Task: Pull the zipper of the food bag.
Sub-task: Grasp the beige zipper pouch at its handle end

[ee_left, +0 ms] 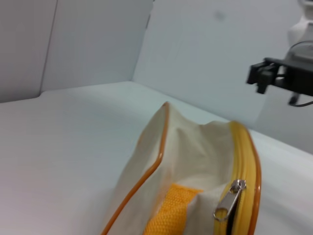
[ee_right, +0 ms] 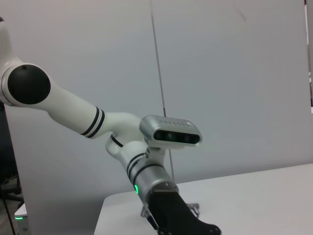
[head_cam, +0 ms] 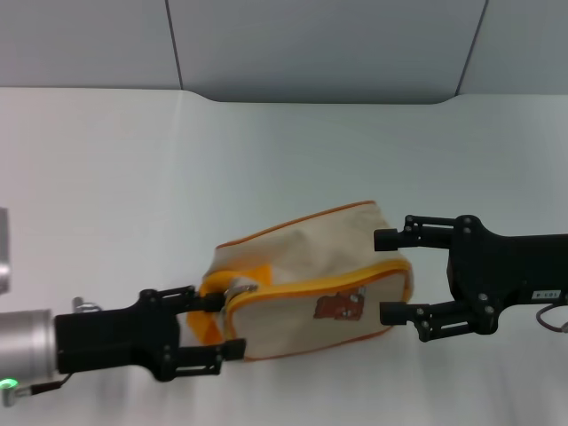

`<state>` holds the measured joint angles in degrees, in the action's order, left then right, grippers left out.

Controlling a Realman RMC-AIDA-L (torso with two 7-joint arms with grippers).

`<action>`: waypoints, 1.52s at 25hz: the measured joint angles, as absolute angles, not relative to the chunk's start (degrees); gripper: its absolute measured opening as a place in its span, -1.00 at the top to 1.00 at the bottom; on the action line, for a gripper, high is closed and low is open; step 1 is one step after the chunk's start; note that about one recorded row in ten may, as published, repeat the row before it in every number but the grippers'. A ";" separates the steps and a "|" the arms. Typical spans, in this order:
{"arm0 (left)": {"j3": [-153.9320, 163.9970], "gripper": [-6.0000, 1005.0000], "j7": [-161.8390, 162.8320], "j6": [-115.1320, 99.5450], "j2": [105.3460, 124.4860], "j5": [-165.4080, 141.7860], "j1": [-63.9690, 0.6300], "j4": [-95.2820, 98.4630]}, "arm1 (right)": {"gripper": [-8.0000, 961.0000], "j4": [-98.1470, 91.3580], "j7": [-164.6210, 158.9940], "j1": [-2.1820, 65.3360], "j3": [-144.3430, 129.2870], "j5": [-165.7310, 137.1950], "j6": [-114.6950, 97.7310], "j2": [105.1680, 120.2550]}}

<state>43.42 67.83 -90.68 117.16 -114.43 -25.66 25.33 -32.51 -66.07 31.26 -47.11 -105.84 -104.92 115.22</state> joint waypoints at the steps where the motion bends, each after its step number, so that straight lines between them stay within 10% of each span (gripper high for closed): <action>1: 43.42 -0.57 67.80 -89.56 117.56 -114.50 -26.01 25.32 | -0.74 -32.52 -66.06 31.24 -47.11 -105.82 -104.90 115.23; 16: 42.96 -0.57 64.39 -77.65 118.73 -111.24 -31.93 22.81 | -0.74 -32.52 -66.00 29.87 -46.00 -105.72 -104.86 115.45; 38: 42.86 0.45 61.55 -77.78 118.70 -111.03 -33.89 20.77 | -0.74 -32.70 -65.67 28.97 -43.03 -105.72 -104.89 116.13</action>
<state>42.86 61.54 -77.78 118.70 -111.03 -33.89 20.77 -32.70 -65.67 28.97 -43.03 -105.72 -104.89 116.13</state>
